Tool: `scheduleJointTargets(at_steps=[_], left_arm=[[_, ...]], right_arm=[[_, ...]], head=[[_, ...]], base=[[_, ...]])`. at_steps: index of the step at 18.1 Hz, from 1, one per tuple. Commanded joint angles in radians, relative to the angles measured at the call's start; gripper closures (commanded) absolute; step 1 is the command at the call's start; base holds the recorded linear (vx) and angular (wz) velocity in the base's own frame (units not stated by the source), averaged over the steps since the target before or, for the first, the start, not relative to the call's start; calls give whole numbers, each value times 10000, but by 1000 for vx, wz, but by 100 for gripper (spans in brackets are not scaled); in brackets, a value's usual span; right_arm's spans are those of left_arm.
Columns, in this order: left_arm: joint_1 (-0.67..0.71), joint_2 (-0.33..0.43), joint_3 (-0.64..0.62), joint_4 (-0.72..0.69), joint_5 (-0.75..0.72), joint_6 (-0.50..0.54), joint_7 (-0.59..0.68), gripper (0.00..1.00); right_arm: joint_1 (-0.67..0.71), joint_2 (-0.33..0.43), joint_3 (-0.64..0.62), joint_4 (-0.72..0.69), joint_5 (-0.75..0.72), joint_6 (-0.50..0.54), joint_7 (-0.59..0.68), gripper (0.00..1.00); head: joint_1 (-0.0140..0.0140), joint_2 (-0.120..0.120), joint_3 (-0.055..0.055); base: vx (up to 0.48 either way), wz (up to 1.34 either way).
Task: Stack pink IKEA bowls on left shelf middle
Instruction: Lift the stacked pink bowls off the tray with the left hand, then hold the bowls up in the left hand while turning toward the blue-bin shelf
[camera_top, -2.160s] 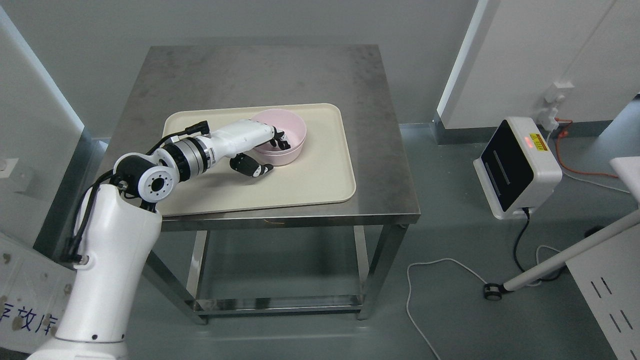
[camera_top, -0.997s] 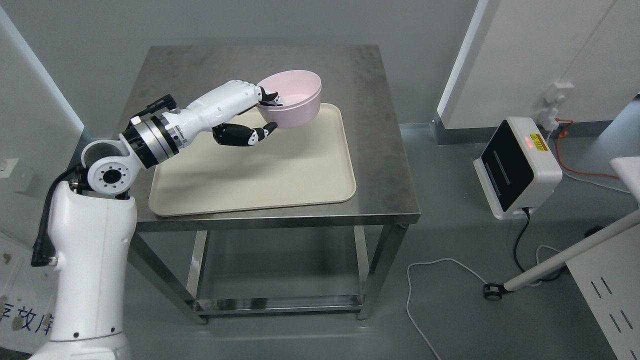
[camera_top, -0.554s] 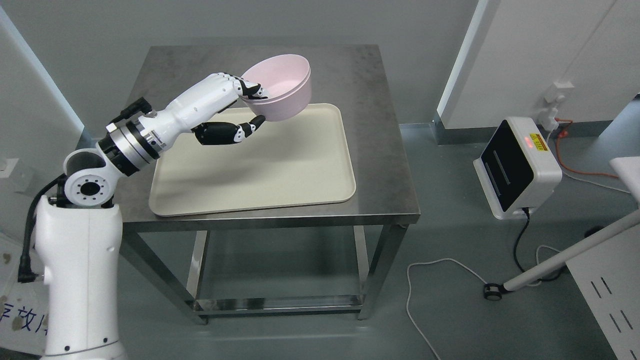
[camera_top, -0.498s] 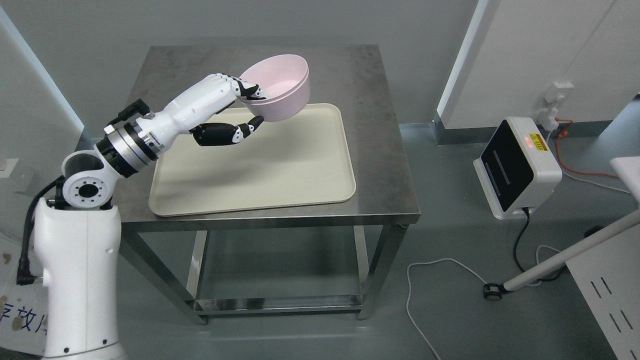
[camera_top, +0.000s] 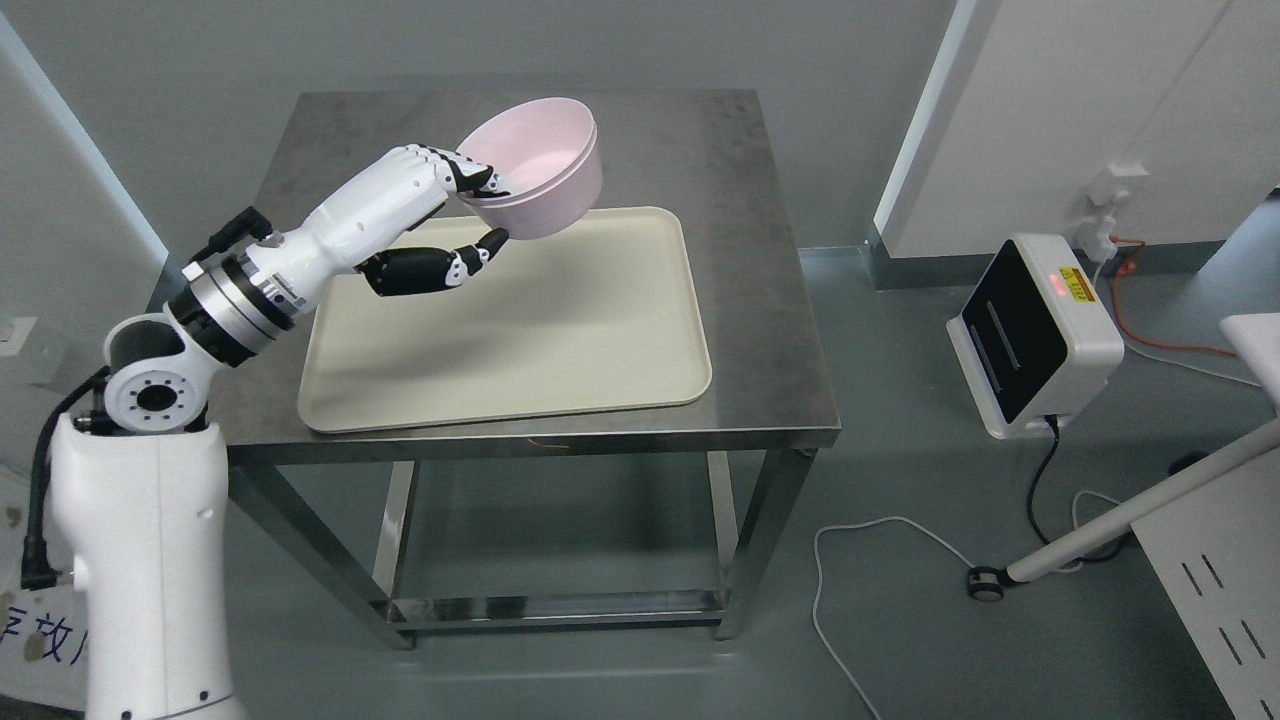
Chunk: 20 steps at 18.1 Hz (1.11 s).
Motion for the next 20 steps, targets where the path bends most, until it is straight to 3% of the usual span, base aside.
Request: scheduleJointTargets(at_steps=[1, 4, 12, 20], left_arm=[[184, 41, 942, -199, 28, -304, -33, 96], [199, 103, 1403, -337, 43, -335, -63, 96], [567, -510, 1312, -505, 43, -458, -33, 95], [629, -541, 1419, -767, 43, -458, -2, 94]], right_arm=[[0, -175, -107, 0, 77, 2, 36, 0], [0, -175, -92, 0, 77, 2, 51, 0], [0, -175, -92, 0, 77, 2, 51, 0], [0, -175, -107, 0, 77, 2, 36, 0]], head=[[0, 0, 0], [0, 0, 0], [0, 0, 0], [0, 0, 0]], base=[[0, 0], [0, 0], [-4, 5], [-84, 56]])
